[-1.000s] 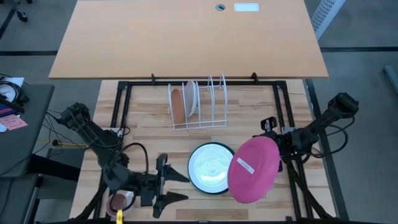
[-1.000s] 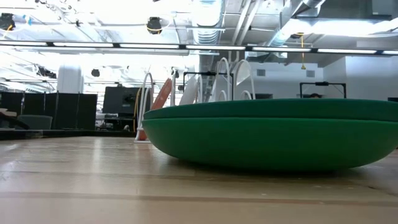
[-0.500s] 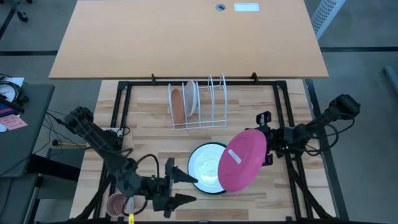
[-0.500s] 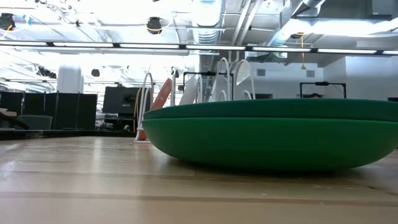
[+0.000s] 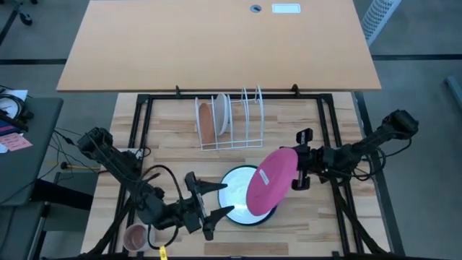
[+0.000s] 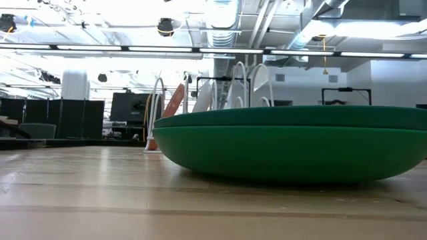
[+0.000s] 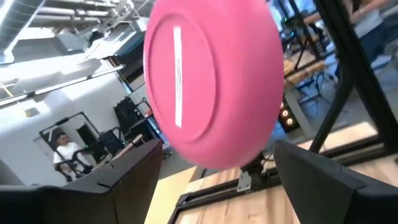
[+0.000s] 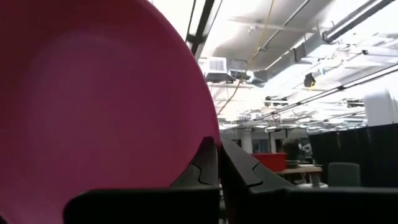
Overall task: Sort dishes
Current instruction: Put the pink plate in the dish rack
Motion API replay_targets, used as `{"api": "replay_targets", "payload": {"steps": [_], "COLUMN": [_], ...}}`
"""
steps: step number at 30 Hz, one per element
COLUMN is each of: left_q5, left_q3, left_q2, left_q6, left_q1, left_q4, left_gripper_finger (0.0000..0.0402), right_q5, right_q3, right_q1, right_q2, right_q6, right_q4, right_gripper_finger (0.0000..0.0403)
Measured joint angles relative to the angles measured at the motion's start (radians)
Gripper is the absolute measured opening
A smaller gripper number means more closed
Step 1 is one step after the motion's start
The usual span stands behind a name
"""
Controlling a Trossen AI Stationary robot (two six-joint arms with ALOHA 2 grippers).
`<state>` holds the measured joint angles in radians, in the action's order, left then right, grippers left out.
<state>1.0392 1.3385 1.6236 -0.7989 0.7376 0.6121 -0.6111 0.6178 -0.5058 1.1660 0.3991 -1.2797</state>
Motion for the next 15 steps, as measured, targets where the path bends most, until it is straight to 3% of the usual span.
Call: {"api": "replay_targets", "payload": {"steps": [7,15], "left_q5": [-0.178,-0.230], "left_q3": [0.007,0.007], "left_q2": [0.000,-0.001], "left_q6": [0.077,0.059], "left_q1": [0.000,-0.056], "left_q4": [-0.002,0.033], "left_gripper_finger": [0.0304,0.0304], "right_q5": [-0.001,0.000], "right_q3": [0.000,0.000], "right_q1": [0.029,0.043], "right_q2": [0.000,0.000], "right_q6": [-0.025,-0.029], "right_q4": [0.020,0.020], "right_gripper_finger": [0.0002,0.0002]}}
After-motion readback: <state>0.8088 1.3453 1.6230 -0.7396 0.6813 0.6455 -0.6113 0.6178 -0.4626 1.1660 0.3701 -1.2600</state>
